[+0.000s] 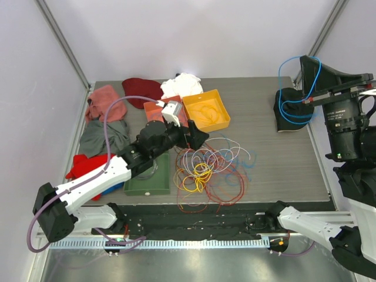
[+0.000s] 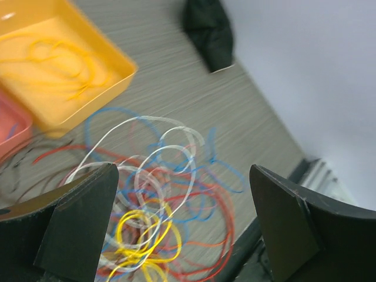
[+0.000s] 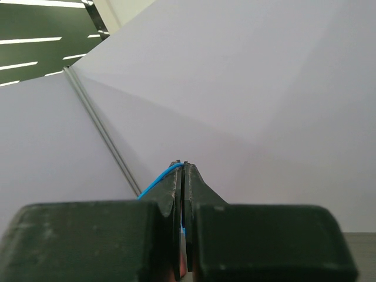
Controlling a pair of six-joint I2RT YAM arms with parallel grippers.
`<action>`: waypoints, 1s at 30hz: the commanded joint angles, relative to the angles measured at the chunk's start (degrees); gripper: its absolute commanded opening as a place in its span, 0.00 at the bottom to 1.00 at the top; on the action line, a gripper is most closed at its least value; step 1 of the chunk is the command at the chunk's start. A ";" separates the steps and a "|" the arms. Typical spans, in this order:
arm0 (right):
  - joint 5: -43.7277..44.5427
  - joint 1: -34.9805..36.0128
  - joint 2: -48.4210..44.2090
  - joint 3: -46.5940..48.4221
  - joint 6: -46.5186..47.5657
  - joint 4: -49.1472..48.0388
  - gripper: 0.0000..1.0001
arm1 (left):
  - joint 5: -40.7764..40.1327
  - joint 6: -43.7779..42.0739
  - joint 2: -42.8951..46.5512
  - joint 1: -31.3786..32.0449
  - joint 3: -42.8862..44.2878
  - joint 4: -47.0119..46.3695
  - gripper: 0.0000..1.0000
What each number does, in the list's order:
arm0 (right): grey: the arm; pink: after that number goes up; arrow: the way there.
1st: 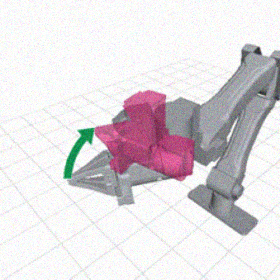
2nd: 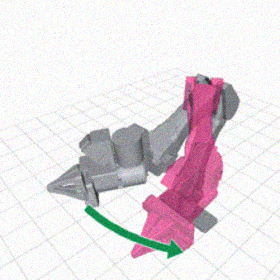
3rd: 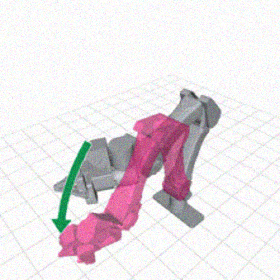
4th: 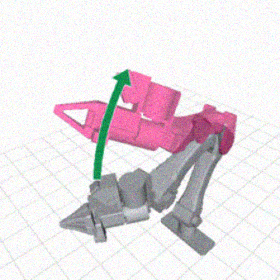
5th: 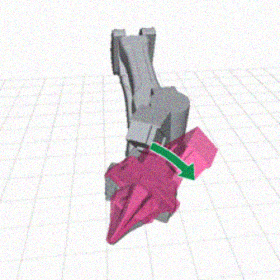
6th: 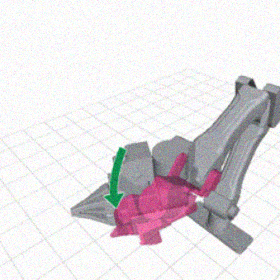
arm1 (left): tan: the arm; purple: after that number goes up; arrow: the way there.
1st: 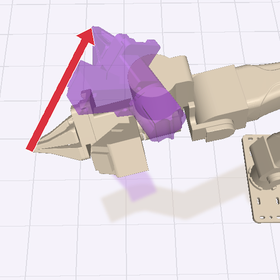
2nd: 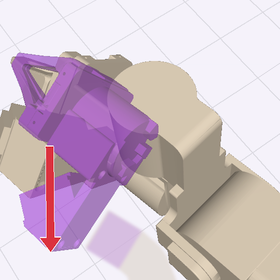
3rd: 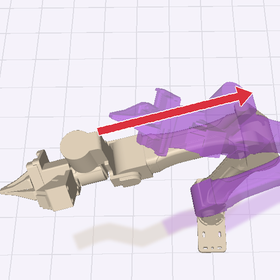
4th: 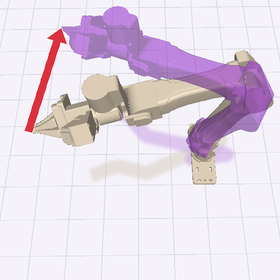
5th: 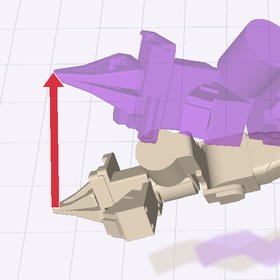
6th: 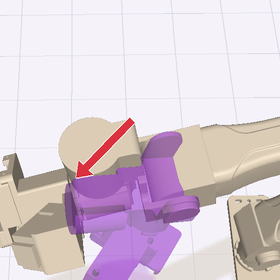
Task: Untangle the cables
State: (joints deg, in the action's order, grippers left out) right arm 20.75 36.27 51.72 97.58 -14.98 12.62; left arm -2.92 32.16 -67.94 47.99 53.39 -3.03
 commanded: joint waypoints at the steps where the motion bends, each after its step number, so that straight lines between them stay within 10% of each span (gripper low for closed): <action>1: -1.51 0.29 0.05 -1.07 -1.28 2.05 0.01 | 7.84 1.58 -1.93 0.70 2.60 -11.12 0.98; 14: -1.68 0.20 -3.39 -21.46 -7.43 0.65 0.01 | 4.42 1.32 8.70 1.06 -1.00 -11.58 1.00; 30: -13.19 0.20 33.41 -11.13 -11.56 -3.41 0.01 | -30.56 13.27 31.98 0.97 -8.12 33.87 1.00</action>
State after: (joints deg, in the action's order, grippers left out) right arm 12.12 36.27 76.60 76.71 -25.89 11.29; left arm -24.51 41.60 -40.91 48.95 46.89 20.67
